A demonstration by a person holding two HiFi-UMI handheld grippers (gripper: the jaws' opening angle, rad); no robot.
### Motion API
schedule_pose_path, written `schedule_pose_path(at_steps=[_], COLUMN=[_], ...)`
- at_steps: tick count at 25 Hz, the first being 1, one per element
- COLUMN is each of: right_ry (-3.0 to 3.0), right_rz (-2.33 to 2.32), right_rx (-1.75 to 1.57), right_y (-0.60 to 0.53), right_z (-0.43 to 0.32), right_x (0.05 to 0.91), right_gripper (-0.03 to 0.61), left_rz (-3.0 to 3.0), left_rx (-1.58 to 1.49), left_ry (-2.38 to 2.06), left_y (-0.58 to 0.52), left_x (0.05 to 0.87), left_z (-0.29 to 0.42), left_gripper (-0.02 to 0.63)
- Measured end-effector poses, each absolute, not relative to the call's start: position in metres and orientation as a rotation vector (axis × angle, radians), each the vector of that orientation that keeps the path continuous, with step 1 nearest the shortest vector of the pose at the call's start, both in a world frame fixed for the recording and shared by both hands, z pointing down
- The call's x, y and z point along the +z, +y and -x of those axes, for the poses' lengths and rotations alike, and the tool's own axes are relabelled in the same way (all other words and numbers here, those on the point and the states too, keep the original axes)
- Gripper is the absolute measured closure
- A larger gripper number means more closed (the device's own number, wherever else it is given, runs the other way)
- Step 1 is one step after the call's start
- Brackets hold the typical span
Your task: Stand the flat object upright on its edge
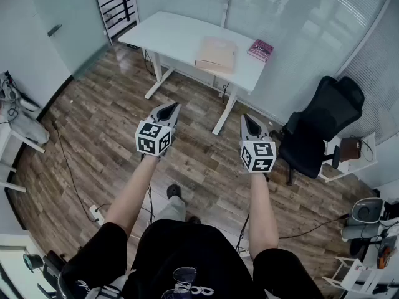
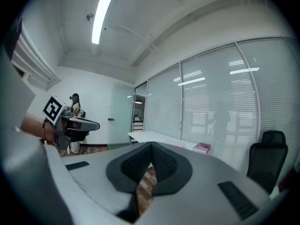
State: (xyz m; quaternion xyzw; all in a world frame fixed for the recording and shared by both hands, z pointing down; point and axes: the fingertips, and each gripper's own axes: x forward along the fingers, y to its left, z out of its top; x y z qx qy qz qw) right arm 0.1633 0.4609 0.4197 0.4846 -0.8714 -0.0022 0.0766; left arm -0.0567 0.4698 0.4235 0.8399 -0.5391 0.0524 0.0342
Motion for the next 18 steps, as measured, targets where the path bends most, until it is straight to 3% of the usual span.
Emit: schedule_pose_path(at_steps=[18], right_ry=[-2.569], right_rz=[-1.512], right_rx=[0.027], right_y=[0.357], right_z=[-0.118], right_x=[0.423], right_gripper=[0.555], left_rz=[-2.612], left_rx=[0.139], left_ry=[-1.602], left_y=[0.359], left_x=[0.424], left_z=[0.107], left_gripper=[0.592])
